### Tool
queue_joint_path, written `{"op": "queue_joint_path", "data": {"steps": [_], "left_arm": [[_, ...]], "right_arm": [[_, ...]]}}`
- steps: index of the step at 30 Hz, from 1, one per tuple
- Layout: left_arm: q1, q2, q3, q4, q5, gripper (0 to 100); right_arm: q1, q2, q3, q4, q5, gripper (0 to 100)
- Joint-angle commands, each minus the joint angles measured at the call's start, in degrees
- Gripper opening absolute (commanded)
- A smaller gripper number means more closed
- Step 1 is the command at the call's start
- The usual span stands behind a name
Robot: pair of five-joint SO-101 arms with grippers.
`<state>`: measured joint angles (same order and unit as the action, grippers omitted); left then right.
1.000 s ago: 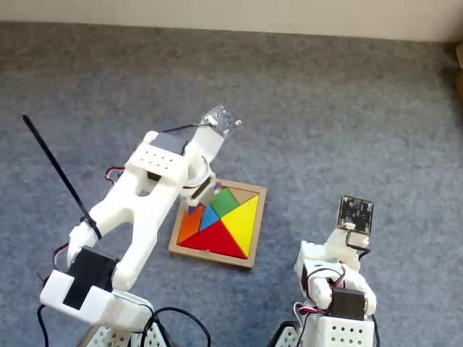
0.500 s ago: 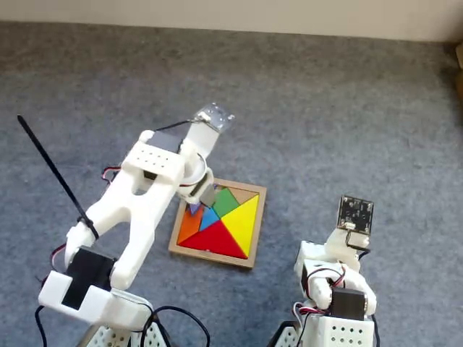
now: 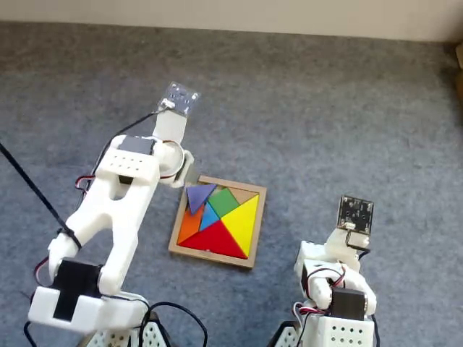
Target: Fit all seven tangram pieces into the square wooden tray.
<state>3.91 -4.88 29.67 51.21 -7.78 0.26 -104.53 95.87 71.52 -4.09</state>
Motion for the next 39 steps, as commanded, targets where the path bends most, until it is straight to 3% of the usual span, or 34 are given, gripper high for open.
{"op": "queue_joint_path", "data": {"steps": [1, 13, 17, 24, 32, 39], "left_arm": [[-0.84, 2.15, -1.27, -2.73, 0.35, 27], [-0.84, 6.55, -3.82, -2.55, -0.09, 27], [-0.4, 6.81, -3.65, -2.55, -4.04, 27], [-5.41, 3.74, -7.34, -2.29, 3.16, 27], [-5.76, -10.24, -4.7, 12.22, 5.27, 27], [-4.26, -15.52, 6.37, 11.69, 4.92, 27]], "right_arm": [[1.19, -1.63, 8.92, 0.13, 0.44, 1.6], [1.19, -1.63, 8.92, 0.13, 0.44, 1.6], [1.19, -1.63, 8.92, 0.13, 0.44, 1.6], [1.19, -1.63, 8.92, 0.13, 0.44, 1.6], [1.19, -1.63, 8.92, 0.13, 0.44, 1.6], [1.19, -1.63, 8.92, 0.13, 0.44, 1.6]]}}
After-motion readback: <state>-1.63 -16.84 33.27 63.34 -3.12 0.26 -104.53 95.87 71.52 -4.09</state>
